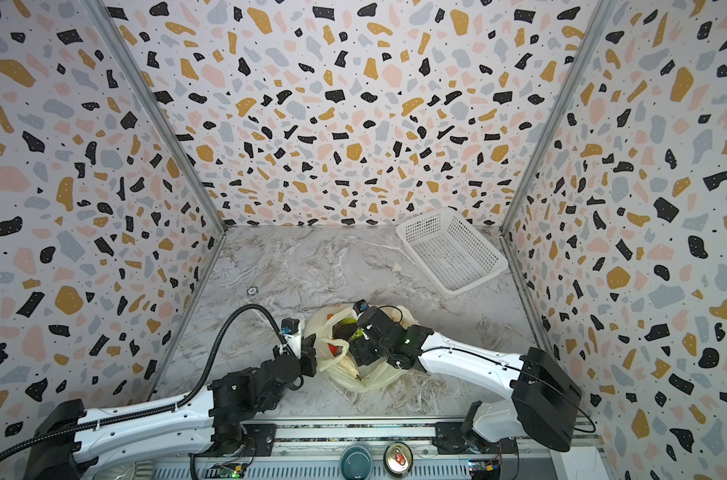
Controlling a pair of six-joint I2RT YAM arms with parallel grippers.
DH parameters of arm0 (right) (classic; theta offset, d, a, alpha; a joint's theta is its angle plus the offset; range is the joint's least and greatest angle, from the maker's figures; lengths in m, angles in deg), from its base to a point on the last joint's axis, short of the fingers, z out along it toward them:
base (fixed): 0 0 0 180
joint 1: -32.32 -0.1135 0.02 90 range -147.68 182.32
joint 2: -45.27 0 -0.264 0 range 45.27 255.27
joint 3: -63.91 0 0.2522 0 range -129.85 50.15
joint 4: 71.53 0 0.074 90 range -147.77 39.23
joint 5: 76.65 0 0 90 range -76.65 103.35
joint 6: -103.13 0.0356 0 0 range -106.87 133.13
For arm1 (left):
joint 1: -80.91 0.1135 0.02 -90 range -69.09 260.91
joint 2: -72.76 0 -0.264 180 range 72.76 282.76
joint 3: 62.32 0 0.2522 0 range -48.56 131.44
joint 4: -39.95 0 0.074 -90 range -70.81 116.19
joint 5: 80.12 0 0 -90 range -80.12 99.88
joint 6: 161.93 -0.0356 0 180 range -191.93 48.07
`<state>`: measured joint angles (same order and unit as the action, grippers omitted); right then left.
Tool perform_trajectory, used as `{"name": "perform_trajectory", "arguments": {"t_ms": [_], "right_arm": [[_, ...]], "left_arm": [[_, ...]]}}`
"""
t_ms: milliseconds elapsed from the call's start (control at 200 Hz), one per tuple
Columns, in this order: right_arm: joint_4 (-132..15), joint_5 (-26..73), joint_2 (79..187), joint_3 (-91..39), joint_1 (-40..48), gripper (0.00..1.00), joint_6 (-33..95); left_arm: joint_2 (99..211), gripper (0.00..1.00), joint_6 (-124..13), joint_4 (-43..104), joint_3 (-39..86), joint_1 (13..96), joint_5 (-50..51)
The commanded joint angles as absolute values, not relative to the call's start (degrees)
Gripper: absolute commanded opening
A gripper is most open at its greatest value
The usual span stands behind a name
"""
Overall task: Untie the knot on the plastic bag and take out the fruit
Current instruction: 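Lift the green custard apple out of the bag with the right gripper, then carry the green custard apple over the white basket with the right gripper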
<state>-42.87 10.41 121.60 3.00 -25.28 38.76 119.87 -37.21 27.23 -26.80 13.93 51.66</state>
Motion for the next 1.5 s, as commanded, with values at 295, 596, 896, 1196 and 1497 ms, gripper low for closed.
{"name": "perform_trajectory", "arguments": {"t_ms": [295,596,896,1196,1497], "right_arm": [[-37.92,12.09,114.09,-1.27,-25.63,0.59,37.72],[-32.89,14.75,111.06,-7.91,-23.4,0.59,37.72],[-28.62,21.65,108.46,-15.55,-12.47,0.59,34.57],[-29.97,26.92,111.82,-22.84,6.47,0.59,29.05],[-42.57,26.19,124.13,-21.02,24.02,0.59,30.7]], "left_arm": [[120.15,0.0,-35.81,29.05,-25.62,13.67,53.99],[120.48,0.0,-36.24,28.65,-25.34,13.67,53.75],[119.94,0.0,-36.73,28.56,-25.54,13.65,53.87],[119.79,0.0,-37.04,28.34,-25.27,13.66,54.11],[119.87,0.0,-37.96,29.21,-25.27,13.62,53.32]]}}
